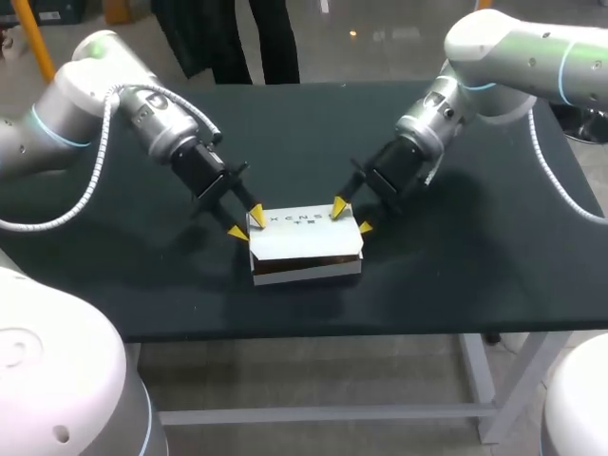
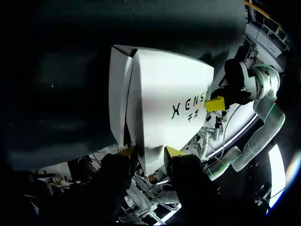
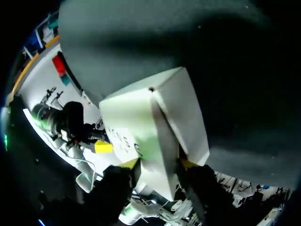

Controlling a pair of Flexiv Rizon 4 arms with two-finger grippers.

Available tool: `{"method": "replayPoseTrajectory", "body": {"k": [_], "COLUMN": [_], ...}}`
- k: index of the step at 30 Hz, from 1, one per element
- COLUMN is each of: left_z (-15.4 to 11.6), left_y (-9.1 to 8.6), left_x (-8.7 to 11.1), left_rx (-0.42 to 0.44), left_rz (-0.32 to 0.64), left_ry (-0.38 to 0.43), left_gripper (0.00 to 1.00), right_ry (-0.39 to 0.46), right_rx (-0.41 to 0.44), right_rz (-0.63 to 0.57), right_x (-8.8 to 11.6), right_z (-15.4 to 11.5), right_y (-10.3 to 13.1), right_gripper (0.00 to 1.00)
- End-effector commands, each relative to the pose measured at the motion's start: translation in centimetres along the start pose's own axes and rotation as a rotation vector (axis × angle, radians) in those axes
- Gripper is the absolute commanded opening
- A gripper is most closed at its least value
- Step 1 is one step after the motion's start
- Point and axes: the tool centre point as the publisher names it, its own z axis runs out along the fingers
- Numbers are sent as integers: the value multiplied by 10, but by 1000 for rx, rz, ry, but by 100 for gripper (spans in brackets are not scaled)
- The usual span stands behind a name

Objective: Assemble the packaging by folding the flat box into shape, placing the metal phone stand inside, and closing the box properly

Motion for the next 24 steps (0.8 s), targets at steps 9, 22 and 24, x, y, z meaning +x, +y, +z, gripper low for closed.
{"method": "replayPoseTrajectory", "body": {"k": [9, 22, 24], "left_z": [-6, -18, -19], "left_y": [8, 17, 19], "left_x": [-1, 2, 4], "left_rx": [44, 106, 116], "left_rz": [17, 46, 65], "left_ry": [-16, -28, -43], "left_gripper": [47, 49, 50], "right_ry": [-49, -55, -56], "right_rx": [-66, -77, -77], "right_rz": [5, -2, -2], "right_x": [3, 1, 1], "right_z": [2, 1, 1], "right_y": [-4, -2, -2], "right_gripper": [52, 55, 55]}}
